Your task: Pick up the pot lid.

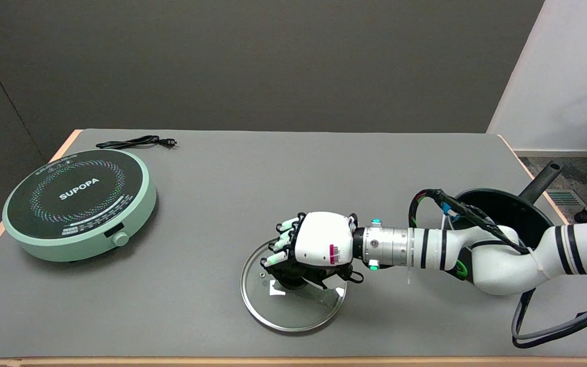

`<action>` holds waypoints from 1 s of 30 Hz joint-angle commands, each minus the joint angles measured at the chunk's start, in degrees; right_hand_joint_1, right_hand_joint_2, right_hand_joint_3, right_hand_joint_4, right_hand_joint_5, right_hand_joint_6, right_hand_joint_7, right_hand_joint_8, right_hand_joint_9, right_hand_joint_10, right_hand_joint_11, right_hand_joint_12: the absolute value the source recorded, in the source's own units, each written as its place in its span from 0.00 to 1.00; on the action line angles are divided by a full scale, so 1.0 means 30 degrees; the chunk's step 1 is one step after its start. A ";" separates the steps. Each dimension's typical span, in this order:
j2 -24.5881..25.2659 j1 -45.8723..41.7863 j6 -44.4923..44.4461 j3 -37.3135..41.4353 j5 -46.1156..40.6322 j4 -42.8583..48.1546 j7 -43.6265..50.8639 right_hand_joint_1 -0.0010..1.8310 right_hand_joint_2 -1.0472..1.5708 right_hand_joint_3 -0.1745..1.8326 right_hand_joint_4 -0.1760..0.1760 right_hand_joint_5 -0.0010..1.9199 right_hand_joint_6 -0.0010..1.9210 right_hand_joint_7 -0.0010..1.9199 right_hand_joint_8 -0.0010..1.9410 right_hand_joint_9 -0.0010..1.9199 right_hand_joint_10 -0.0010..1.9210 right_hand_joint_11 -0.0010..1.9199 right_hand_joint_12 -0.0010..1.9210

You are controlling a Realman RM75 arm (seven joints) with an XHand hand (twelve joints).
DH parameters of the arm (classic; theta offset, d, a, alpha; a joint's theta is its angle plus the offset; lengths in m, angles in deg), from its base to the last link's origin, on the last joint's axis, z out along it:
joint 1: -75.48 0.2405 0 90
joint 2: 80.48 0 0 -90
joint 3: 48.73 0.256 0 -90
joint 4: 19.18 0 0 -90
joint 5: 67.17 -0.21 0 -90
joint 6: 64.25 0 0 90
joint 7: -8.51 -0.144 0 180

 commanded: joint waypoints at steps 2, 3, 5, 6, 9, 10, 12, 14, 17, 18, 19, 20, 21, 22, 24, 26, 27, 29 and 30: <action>0.0058 0.0361 0.0104 0.0070 -0.0047 -0.0023 -0.0255 0.73 0.72 0.46 1.00 0.24 0.85 0.43 0.78 0.35 0.97 0.26 0.67; 0.0058 0.0391 0.0104 0.0073 -0.0047 -0.0020 -0.0255 0.73 0.72 0.47 1.00 0.24 0.85 0.43 0.78 0.35 0.97 0.26 0.68; 0.0058 0.0473 0.0104 0.0099 -0.0047 0.0004 -0.0255 0.73 0.72 0.47 1.00 0.24 0.85 0.42 0.78 0.35 0.98 0.26 0.68; 0.0058 0.0550 0.0104 0.0128 -0.0066 0.0004 -0.0255 0.73 0.72 0.47 1.00 0.24 0.85 0.42 0.78 0.35 0.98 0.27 0.68; 0.0026 0.0747 0.0104 0.0230 -0.0788 0.0004 -0.0255 0.73 0.72 0.48 1.00 0.24 0.86 0.43 0.78 0.36 0.98 0.27 0.69; -0.0025 0.0893 0.0104 0.0233 -0.1013 0.0004 -0.0255 0.73 0.72 0.48 1.00 0.24 0.86 0.43 0.78 0.36 0.98 0.28 0.69; -0.0080 0.1093 0.0104 0.0257 -0.1165 -0.0023 -0.0255 0.73 0.72 0.48 1.00 0.24 0.86 0.43 0.78 0.36 0.98 0.28 0.69; -0.0132 0.1313 0.0104 0.0257 -0.1166 -0.0015 -0.0259 0.74 0.72 0.48 1.00 0.24 0.86 0.43 0.78 0.36 0.98 0.28 0.69; -0.0182 0.1680 0.0104 0.0257 -0.1265 0.0116 -0.0282 0.74 0.71 0.49 1.00 0.24 0.86 0.43 0.78 0.36 0.98 0.28 0.70; -0.0185 0.1834 0.0104 0.0257 -0.1439 0.0169 -0.0282 0.74 0.71 0.49 1.00 0.24 0.86 0.43 0.78 0.36 0.98 0.28 0.70; -0.0208 0.1952 0.0104 0.0251 -0.1534 0.0228 -0.0282 0.74 0.71 0.49 1.00 0.24 0.87 0.43 0.78 0.36 0.98 0.28 0.70; -0.0209 0.2156 0.0104 0.0204 -0.1738 0.0337 -0.0282 0.74 0.71 0.49 1.00 0.24 0.87 0.43 0.78 0.37 0.98 0.29 0.70; -0.0209 0.2289 0.0104 0.0207 -0.1861 0.0466 -0.0282 0.74 0.71 0.49 1.00 0.24 0.87 0.43 0.78 0.37 0.98 0.29 0.70; -0.0209 0.2399 0.0107 0.0233 -0.1893 0.0550 -0.0282 0.74 0.71 0.50 1.00 0.24 0.87 0.43 0.79 0.37 0.98 0.29 0.70; -0.0209 0.2739 0.0134 0.0257 -0.2132 0.0890 -0.0282 0.74 0.71 0.50 1.00 0.25 0.86 0.43 0.79 0.37 0.98 0.29 0.70; -0.0209 0.3042 0.0163 0.0263 -0.2316 0.1137 -0.0282 0.74 0.71 0.51 1.00 0.25 0.86 0.43 0.79 0.37 0.98 0.29 0.70; -0.0209 0.3218 0.0221 0.0310 -0.2364 0.1262 -0.0282 0.74 0.71 0.51 1.00 0.25 0.86 0.43 0.79 0.37 0.98 0.29 0.70; -0.0209 0.3436 0.0590 0.0452 -0.2403 0.1338 -0.0282 0.74 0.71 0.51 1.00 0.25 0.87 0.43 0.79 0.38 0.98 0.29 0.71; -0.0209 0.3563 0.0866 0.0525 -0.2502 0.1362 -0.0282 0.74 0.70 0.51 1.00 0.25 0.87 0.43 0.79 0.38 0.98 0.29 0.71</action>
